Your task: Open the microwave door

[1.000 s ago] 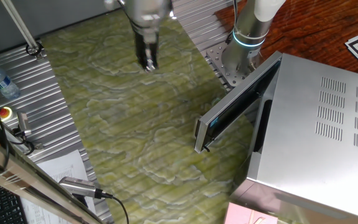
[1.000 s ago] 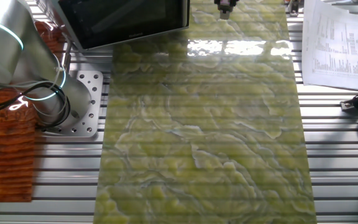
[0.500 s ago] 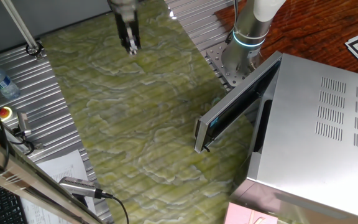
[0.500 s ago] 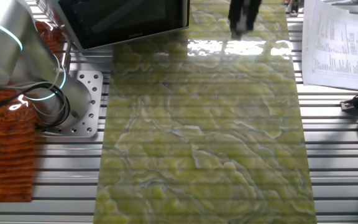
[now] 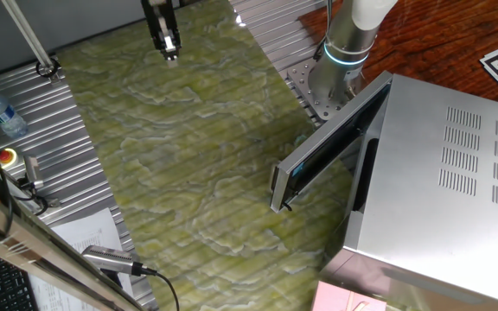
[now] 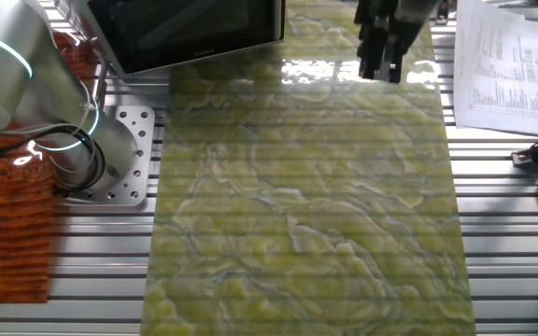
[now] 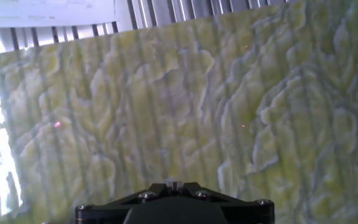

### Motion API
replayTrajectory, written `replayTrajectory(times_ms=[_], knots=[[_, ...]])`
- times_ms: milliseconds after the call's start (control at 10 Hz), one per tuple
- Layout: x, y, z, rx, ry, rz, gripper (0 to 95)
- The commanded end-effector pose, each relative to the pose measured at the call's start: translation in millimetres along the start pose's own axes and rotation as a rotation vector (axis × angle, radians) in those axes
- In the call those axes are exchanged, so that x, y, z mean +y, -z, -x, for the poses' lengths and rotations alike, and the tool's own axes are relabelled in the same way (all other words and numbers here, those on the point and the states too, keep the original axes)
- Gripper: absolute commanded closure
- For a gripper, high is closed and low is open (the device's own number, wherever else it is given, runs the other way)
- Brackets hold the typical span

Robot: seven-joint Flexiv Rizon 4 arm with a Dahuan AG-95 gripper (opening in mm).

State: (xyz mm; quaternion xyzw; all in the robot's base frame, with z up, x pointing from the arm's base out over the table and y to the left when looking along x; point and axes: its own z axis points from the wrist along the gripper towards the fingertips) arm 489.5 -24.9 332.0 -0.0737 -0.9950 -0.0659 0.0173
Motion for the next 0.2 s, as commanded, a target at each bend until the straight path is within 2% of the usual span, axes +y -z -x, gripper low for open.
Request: replayTrajectory(times_ms=[100, 200], knots=[[-4.5, 3.3, 4.5, 0.004, -0.001, 0.006, 95.0], [-8.2, 5.4, 7.8, 0.006, -0.001, 0.005, 95.0]])
